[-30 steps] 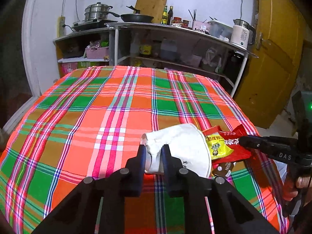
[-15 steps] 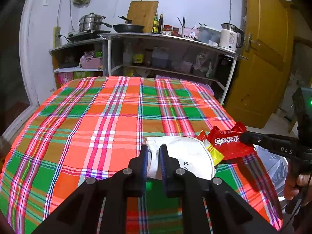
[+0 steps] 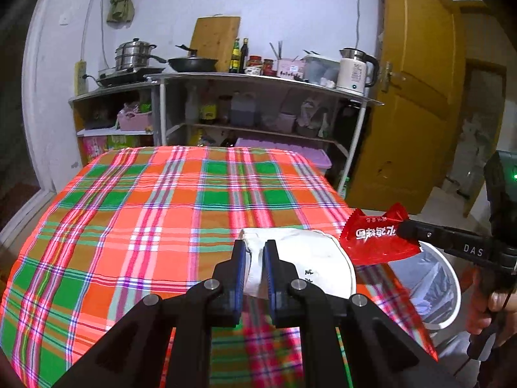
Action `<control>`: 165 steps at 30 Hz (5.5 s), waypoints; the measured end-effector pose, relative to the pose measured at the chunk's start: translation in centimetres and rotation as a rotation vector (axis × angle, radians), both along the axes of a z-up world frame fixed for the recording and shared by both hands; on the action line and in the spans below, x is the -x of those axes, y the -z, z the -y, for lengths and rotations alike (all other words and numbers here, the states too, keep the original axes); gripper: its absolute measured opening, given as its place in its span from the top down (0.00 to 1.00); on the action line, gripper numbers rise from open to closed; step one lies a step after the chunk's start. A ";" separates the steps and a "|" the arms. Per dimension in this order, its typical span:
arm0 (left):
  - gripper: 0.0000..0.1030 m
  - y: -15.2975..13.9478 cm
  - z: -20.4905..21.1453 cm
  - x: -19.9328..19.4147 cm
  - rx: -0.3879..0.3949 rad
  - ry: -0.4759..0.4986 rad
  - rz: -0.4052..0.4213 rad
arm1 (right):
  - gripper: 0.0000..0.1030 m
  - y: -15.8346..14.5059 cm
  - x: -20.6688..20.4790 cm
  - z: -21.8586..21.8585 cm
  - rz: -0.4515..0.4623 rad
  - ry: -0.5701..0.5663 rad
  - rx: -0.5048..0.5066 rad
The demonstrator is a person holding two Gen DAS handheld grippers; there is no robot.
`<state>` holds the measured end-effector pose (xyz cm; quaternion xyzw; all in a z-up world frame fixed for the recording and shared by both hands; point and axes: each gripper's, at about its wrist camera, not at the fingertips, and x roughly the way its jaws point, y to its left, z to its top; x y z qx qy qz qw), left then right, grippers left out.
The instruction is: Collect trash
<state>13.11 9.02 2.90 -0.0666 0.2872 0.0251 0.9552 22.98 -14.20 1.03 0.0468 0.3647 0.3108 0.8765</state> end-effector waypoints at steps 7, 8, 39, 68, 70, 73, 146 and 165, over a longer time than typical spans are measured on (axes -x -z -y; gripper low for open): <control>0.99 -0.5 3.0 -0.1 0.006 0.065 0.007 | 0.96 -0.9 1.6 3.5 0.018 0.065 -0.016; 1.00 -0.5 3.5 -0.1 0.005 0.074 0.007 | 0.96 -1.0 1.8 4.2 0.021 0.078 -0.018; 0.36 4.5 0.8 2.8 -0.003 -0.021 -0.120 | 0.96 1.0 4.4 6.5 -0.023 0.071 -0.028; 0.78 6.2 -4.0 1.8 -0.012 -0.150 -0.145 | 0.96 1.8 4.2 5.9 -0.042 0.056 -0.019; 0.78 6.3 -4.4 1.8 0.008 -0.147 -0.144 | 0.96 1.8 4.1 5.9 -0.043 0.056 -0.017; 0.79 6.4 -4.5 1.9 0.016 -0.144 -0.140 | 0.96 1.8 3.9 5.9 -0.045 0.057 -0.016; 0.77 5.5 20.9 -7.0 0.074 0.458 -0.158 | 0.81 4.6 3.2 19.7 -0.133 0.376 -0.052; 0.64 1.9 11.5 -2.1 0.060 0.260 -0.048 | 0.64 0.2 5.5 12.4 -0.039 0.230 -0.067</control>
